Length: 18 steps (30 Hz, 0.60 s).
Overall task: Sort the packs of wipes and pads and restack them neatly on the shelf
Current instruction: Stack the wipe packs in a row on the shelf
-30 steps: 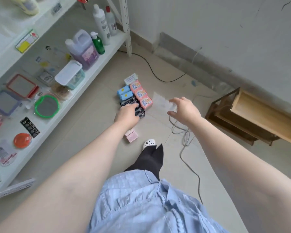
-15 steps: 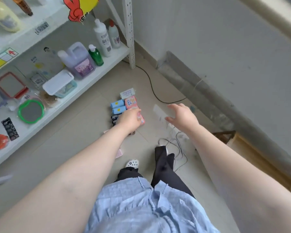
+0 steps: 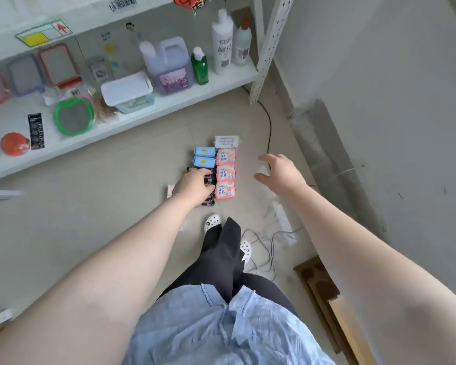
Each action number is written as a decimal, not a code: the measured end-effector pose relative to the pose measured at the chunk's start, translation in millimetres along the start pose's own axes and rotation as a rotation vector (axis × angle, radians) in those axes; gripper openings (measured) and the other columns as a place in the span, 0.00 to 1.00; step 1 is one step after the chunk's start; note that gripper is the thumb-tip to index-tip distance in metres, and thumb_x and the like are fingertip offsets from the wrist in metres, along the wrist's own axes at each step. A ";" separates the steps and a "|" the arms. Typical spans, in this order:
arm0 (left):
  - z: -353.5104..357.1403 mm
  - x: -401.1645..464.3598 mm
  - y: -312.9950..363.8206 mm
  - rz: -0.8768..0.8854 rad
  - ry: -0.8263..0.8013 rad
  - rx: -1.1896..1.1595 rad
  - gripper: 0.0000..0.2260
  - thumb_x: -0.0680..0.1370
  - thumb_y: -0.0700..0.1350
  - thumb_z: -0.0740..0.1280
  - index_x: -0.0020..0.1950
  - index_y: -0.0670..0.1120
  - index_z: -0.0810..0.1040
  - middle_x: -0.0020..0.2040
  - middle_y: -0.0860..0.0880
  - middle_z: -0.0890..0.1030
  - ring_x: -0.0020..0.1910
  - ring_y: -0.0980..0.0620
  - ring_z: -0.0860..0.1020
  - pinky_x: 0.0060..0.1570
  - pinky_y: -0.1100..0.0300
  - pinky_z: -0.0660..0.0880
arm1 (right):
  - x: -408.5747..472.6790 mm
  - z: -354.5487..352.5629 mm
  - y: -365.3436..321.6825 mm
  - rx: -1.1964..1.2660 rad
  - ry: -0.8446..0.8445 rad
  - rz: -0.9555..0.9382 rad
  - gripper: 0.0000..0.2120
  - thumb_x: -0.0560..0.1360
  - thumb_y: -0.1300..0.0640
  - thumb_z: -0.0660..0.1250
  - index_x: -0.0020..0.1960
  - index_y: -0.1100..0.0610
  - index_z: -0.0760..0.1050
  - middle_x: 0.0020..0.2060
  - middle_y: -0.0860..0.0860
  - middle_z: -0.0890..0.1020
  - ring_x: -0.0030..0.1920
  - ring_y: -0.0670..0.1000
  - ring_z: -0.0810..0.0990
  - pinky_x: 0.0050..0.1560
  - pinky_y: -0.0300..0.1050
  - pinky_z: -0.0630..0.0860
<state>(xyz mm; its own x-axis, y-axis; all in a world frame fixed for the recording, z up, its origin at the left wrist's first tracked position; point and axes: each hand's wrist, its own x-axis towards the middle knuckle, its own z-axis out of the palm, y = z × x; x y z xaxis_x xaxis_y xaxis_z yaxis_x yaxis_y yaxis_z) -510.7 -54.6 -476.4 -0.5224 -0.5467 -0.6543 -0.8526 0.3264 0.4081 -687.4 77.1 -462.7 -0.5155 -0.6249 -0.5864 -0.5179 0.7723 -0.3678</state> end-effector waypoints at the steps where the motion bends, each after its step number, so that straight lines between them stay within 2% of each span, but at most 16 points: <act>1: -0.2 7.4 -2.0 -0.022 -0.004 -0.058 0.21 0.78 0.46 0.66 0.70 0.47 0.70 0.67 0.45 0.75 0.65 0.45 0.73 0.61 0.55 0.71 | 12.1 -1.7 -0.6 0.014 0.005 0.008 0.27 0.76 0.48 0.68 0.72 0.51 0.66 0.61 0.56 0.73 0.65 0.56 0.71 0.59 0.49 0.72; 4: 5.0 34.3 -9.0 -0.109 -0.003 -0.247 0.19 0.78 0.47 0.67 0.68 0.45 0.72 0.65 0.45 0.77 0.63 0.46 0.75 0.59 0.59 0.70 | 51.6 -1.9 0.4 0.048 0.017 0.033 0.28 0.75 0.47 0.68 0.72 0.51 0.66 0.63 0.56 0.74 0.66 0.55 0.71 0.59 0.47 0.71; 9: 54.5 89.8 -24.0 -0.307 0.013 -0.620 0.18 0.78 0.49 0.67 0.65 0.41 0.76 0.61 0.46 0.79 0.55 0.48 0.78 0.48 0.60 0.72 | 122.7 13.4 9.6 0.149 0.004 0.067 0.28 0.76 0.48 0.68 0.73 0.51 0.65 0.68 0.54 0.72 0.67 0.54 0.71 0.59 0.42 0.67; 13: 132.7 146.4 -32.7 -0.544 -0.007 -0.914 0.20 0.78 0.53 0.66 0.63 0.40 0.78 0.54 0.44 0.80 0.52 0.45 0.77 0.49 0.58 0.69 | 203.4 56.9 27.7 0.304 -0.031 0.144 0.30 0.76 0.48 0.68 0.75 0.52 0.63 0.68 0.53 0.72 0.66 0.53 0.72 0.55 0.38 0.66; 16: 202.4 202.7 -43.2 -0.810 -0.027 -1.141 0.27 0.75 0.59 0.67 0.66 0.41 0.74 0.63 0.37 0.76 0.62 0.37 0.74 0.56 0.52 0.71 | 281.1 108.7 49.3 0.366 -0.057 0.189 0.33 0.75 0.46 0.69 0.75 0.51 0.61 0.69 0.53 0.71 0.67 0.53 0.72 0.58 0.40 0.67; 18: 249.7 242.4 -55.7 -0.957 -0.046 -1.219 0.31 0.73 0.63 0.67 0.66 0.40 0.73 0.64 0.37 0.75 0.64 0.38 0.73 0.62 0.49 0.71 | 334.2 147.8 69.5 0.394 -0.066 0.210 0.34 0.75 0.46 0.68 0.76 0.52 0.60 0.69 0.53 0.71 0.66 0.53 0.73 0.58 0.39 0.67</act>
<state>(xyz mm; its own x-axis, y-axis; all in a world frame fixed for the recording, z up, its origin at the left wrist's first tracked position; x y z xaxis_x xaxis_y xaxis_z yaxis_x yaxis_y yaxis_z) -592.3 -12.8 -816.7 0.1748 -0.1470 -0.9736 -0.3448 -0.9353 0.0794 -794.8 -61.2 -790.9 -0.5304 -0.4511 -0.7178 -0.1005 0.8742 -0.4751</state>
